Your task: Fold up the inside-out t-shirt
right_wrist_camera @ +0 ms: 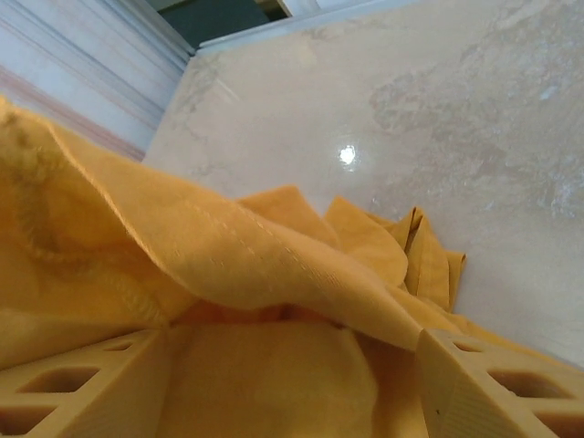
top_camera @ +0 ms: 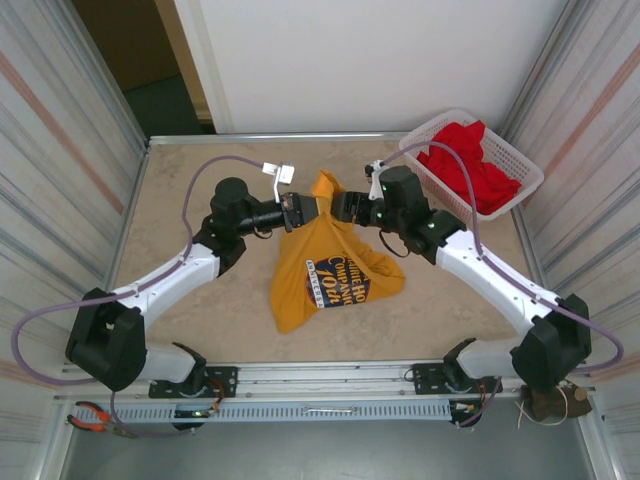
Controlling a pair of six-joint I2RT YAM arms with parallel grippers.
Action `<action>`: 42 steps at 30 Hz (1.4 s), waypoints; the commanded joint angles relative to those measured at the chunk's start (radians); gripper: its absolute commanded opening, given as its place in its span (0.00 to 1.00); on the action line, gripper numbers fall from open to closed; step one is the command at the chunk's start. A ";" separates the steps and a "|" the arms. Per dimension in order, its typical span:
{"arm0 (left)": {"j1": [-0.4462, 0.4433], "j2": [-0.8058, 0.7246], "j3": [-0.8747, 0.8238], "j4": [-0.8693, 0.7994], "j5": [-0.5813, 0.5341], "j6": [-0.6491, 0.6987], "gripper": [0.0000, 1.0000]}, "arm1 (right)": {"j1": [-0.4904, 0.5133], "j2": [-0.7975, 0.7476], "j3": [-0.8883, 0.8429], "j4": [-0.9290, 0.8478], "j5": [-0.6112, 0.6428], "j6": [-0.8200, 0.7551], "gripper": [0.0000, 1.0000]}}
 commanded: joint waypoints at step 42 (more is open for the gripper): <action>-0.154 -0.282 -0.007 -0.433 -0.498 0.436 0.64 | -0.213 -0.102 -0.038 0.155 -0.613 -0.034 0.00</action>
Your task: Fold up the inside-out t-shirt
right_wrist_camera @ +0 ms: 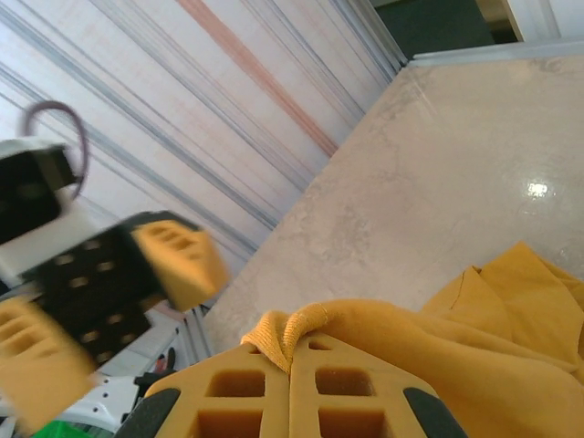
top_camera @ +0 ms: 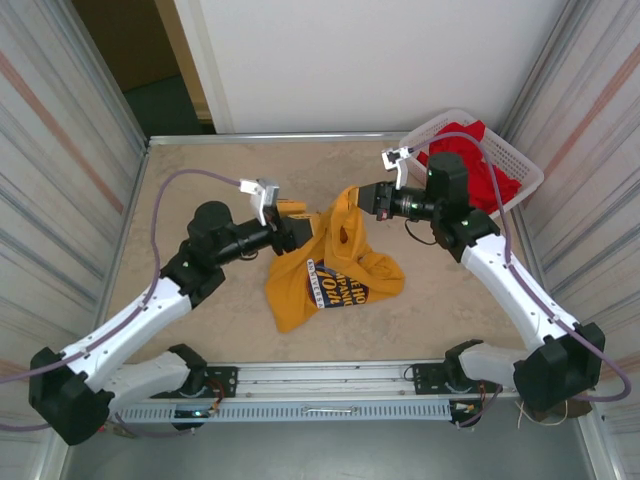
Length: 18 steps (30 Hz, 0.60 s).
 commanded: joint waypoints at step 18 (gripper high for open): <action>0.008 0.328 0.103 0.001 -0.032 0.066 0.00 | 0.020 0.021 -0.015 -0.013 0.084 0.034 0.00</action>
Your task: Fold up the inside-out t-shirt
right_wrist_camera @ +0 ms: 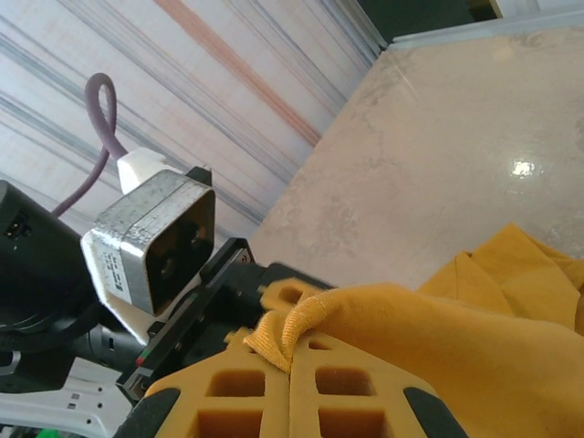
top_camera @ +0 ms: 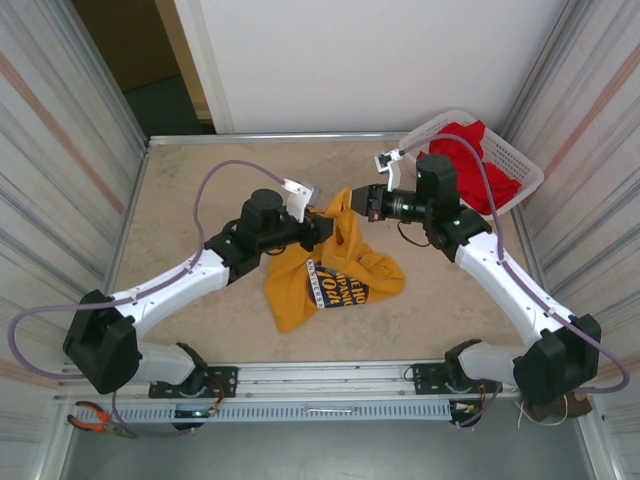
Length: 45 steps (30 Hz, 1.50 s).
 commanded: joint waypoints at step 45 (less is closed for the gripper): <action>0.213 -0.035 -0.152 0.373 0.342 -0.415 0.00 | 0.236 0.082 0.069 -0.192 0.680 0.039 0.00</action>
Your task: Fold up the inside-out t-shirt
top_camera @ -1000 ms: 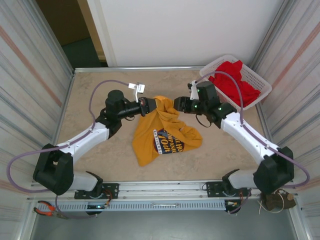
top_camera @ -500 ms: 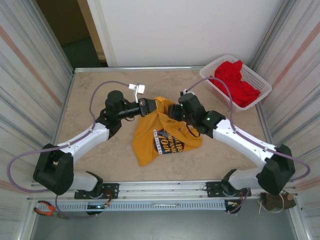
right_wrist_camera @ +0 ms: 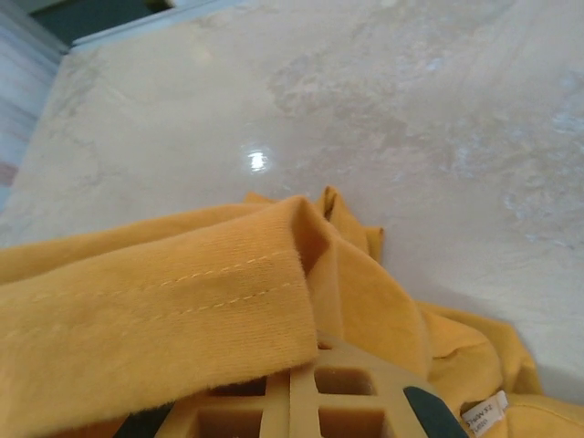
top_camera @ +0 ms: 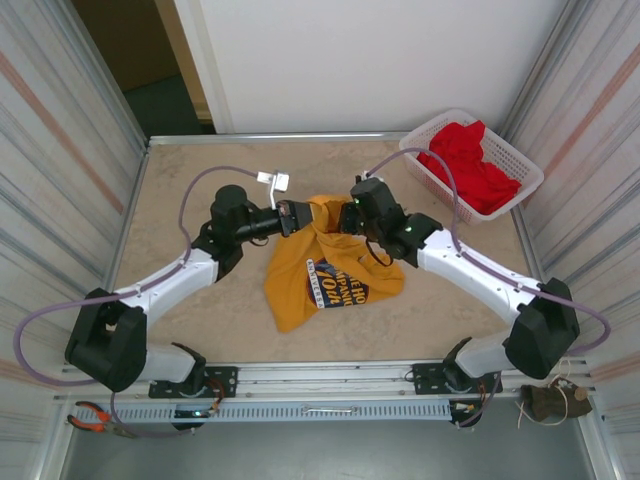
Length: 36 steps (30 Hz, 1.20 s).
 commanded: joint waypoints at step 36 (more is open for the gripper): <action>0.049 -0.349 -0.074 -0.092 -0.118 0.141 0.23 | -0.319 -0.065 -0.223 0.832 -1.048 0.240 0.00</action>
